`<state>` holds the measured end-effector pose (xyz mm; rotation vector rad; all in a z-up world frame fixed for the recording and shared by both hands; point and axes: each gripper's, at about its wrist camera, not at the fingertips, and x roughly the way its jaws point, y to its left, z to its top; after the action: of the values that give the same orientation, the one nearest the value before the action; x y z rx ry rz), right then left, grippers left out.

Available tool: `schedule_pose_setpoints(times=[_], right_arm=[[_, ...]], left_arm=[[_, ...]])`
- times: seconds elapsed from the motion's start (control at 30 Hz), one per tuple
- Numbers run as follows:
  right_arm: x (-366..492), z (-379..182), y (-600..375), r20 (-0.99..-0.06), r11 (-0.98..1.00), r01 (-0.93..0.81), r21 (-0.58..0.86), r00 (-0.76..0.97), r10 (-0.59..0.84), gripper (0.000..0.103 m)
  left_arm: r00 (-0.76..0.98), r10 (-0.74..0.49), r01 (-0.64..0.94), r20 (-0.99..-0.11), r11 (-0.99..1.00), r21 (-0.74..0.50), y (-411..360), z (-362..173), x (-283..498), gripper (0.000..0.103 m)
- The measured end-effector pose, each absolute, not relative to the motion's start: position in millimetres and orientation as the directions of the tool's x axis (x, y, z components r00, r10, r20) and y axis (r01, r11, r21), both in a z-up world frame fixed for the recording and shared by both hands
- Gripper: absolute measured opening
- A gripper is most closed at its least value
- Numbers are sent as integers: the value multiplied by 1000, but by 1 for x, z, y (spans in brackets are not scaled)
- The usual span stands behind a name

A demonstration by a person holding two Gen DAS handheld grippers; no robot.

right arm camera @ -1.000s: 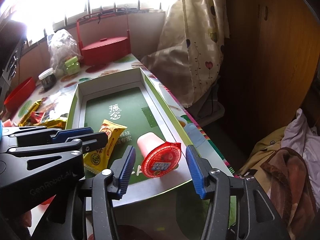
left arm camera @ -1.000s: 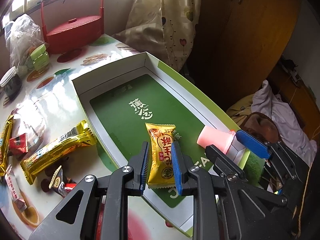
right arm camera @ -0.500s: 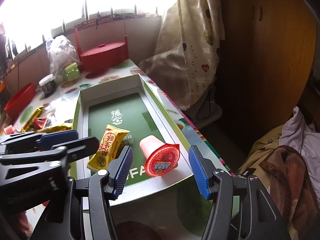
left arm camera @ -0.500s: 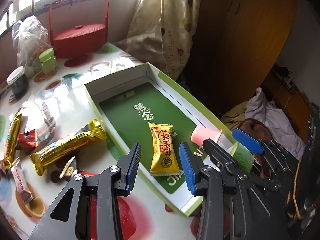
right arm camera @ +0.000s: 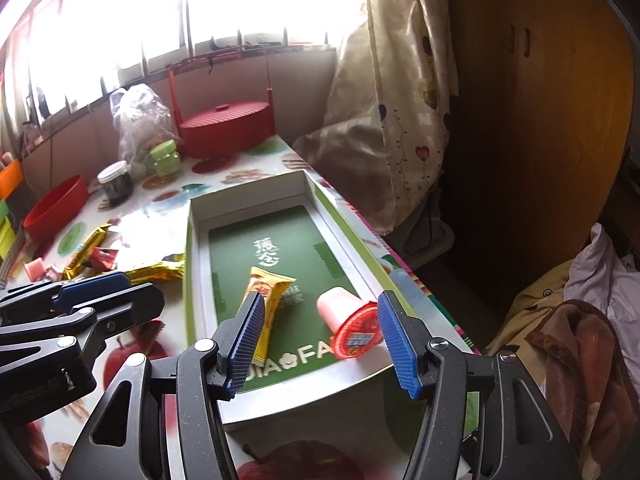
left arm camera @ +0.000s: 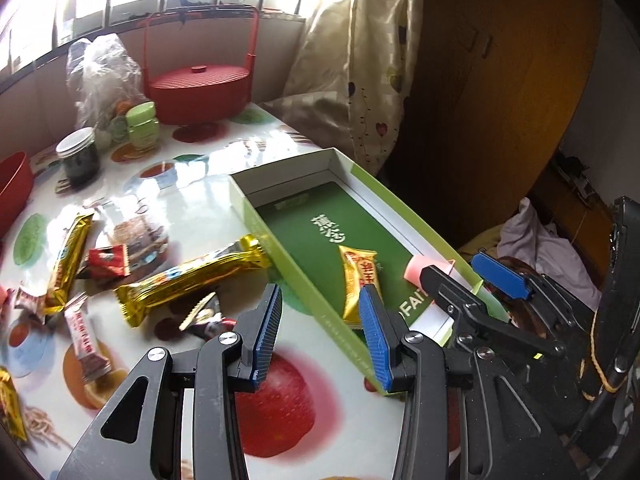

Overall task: Organize snacks
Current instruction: 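Open the left tool to drop the yellow packet while the right tool releases the jelly cup, then withdraw both tools from the box back over the snacks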

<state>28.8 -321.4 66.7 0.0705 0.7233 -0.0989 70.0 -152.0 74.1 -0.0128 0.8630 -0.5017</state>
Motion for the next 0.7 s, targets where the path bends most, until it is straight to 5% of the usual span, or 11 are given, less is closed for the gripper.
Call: schedule_pose_setpoints(times=[0.7], right_arm=[[41, 70, -265, -663, 994, -37, 104, 743, 97, 59]], left_arm=[[617, -283, 155, -735, 959, -239, -44, 58, 79, 42]])
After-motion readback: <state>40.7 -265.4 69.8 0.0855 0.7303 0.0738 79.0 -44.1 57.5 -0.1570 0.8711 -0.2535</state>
